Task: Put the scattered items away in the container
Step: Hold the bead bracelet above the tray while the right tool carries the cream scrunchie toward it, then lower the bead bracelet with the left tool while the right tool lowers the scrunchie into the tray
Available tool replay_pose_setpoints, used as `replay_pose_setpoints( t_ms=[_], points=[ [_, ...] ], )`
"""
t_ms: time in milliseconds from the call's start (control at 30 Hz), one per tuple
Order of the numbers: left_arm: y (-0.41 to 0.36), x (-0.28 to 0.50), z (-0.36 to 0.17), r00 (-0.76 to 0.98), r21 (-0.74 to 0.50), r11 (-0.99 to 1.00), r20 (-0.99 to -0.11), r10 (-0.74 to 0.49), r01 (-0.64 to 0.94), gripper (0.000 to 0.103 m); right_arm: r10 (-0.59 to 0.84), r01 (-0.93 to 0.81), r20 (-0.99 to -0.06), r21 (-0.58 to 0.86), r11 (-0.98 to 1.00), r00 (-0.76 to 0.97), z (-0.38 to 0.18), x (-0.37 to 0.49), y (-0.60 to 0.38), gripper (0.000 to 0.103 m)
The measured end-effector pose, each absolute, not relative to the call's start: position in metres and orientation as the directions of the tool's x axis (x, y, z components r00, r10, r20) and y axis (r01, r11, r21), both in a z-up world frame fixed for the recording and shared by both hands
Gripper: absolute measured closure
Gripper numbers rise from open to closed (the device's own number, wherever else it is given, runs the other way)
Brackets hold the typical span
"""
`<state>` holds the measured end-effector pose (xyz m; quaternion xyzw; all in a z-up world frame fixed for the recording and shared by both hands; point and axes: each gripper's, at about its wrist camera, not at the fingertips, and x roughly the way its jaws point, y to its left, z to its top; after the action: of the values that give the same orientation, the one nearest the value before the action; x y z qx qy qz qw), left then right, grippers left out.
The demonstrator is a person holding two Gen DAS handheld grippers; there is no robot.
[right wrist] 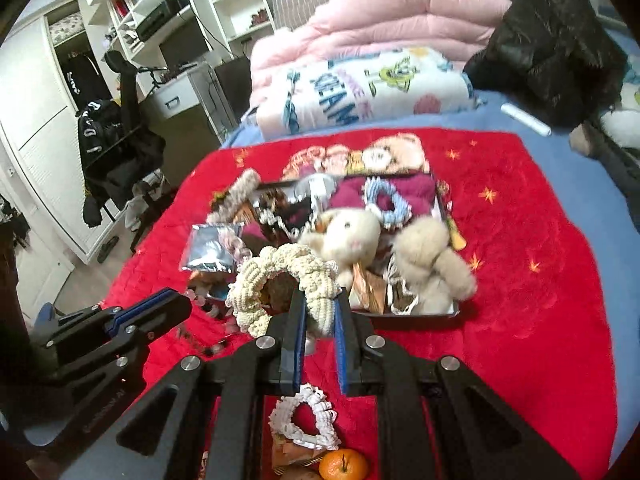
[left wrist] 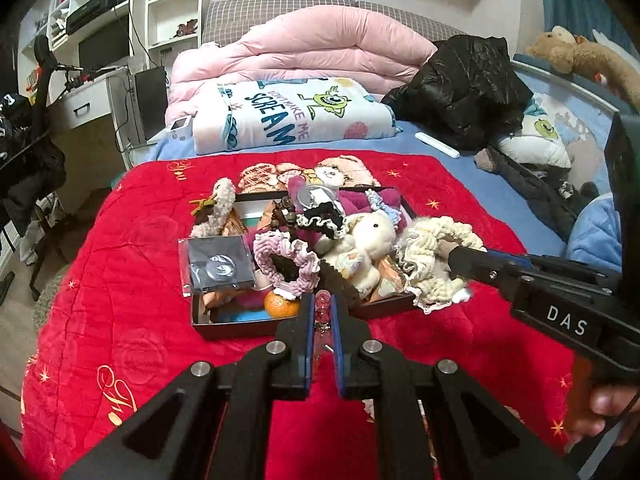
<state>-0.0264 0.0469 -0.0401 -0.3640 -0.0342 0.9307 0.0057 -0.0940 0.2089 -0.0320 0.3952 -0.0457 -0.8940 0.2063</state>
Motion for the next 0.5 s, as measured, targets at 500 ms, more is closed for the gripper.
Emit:
replay_pose_setpoints(
  t_ms=[500],
  points=[
    [0.046, -0.033, -0.032, -0.733, -0.098, -0.995, -0.677, 0.066, 0.001, 0.095, -0.402, 0.298, -0.679, 0.272, -0.915, -0.615, -0.023, -0.093, 0.225, 0.090]
  ],
)
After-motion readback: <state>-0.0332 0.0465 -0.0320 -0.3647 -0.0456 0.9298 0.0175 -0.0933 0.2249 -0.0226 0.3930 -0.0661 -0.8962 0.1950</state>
